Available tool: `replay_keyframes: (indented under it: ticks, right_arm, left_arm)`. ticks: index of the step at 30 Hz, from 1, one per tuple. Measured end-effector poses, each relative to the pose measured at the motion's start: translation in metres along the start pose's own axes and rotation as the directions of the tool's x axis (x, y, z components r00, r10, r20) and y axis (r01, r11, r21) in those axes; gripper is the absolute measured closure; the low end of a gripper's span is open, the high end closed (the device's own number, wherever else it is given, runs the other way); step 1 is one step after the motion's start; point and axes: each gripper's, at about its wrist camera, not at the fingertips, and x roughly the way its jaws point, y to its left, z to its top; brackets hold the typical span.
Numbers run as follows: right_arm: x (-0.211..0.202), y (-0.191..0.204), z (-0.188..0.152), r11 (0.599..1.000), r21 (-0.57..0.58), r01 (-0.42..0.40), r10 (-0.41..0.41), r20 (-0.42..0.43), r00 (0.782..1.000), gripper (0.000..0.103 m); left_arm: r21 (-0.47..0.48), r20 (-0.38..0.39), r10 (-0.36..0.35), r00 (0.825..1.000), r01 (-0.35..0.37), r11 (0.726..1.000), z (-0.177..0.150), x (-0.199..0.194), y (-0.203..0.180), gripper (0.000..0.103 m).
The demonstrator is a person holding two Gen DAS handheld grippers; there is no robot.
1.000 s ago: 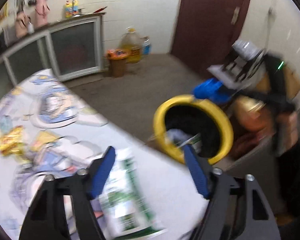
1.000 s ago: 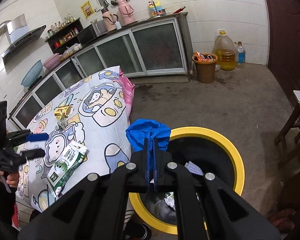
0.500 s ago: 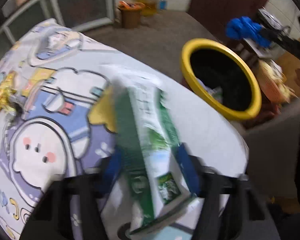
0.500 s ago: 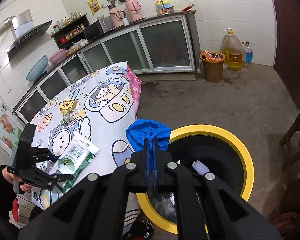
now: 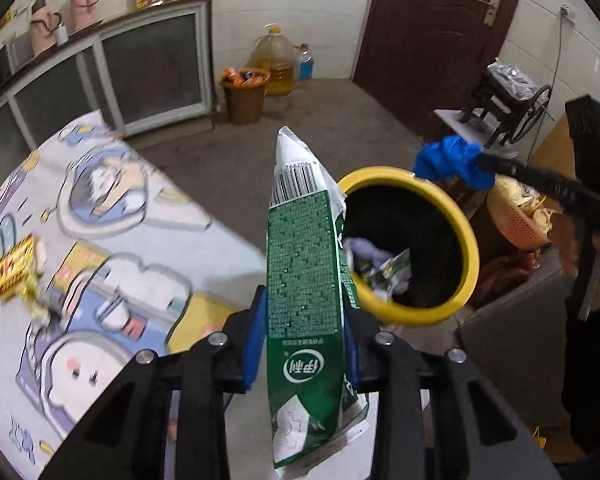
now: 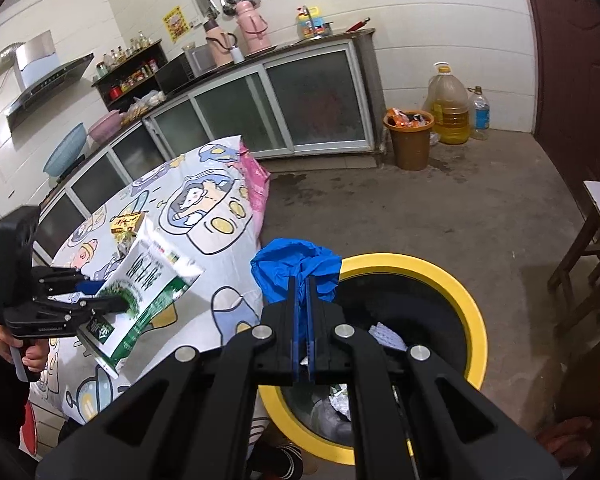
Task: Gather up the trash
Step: 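Open the left tool over the bin while the right tool releases the blue glove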
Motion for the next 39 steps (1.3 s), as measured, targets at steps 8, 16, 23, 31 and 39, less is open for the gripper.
replay_keyframes:
  ticks: [8, 16, 23, 31, 39]
  right_arm:
    - [0.007, -0.027, -0.011, 0.994, 0.043, 0.105, -0.104, -0.034, 0.994, 0.099]
    - [0.030, -0.051, -0.036, 0.984, 0.103, 0.144, -0.132, -0.120, 0.984, 0.099]
    - [0.038, -0.066, -0.042, 0.975, 0.138, 0.176, -0.152, -0.164, 0.975, 0.098]
    - [0.042, -0.078, -0.048, 0.958, 0.135, 0.252, -0.223, -0.198, 0.954, 0.042]
    - [0.034, -0.067, -0.051, 0.968, 0.104, 0.228, -0.210, -0.160, 0.965, 0.044]
  left_arm:
    - [0.037, 0.009, -0.064, 0.998, 0.063, 0.997, 0.039, 0.041, -0.052, 0.073]
    - [0.017, -0.021, -0.093, 0.995, 0.094, 0.995, 0.053, 0.094, -0.081, 0.072]
    - [-0.009, -0.029, -0.105, 0.994, 0.105, 0.994, 0.058, 0.110, -0.089, 0.072]
    - [-0.045, 0.027, -0.090, 0.996, 0.091, 0.995, 0.058, 0.096, -0.082, 0.023]
    - [-0.090, 0.089, -0.027, 0.996, 0.035, 0.995, 0.023, 0.043, -0.015, 0.017]
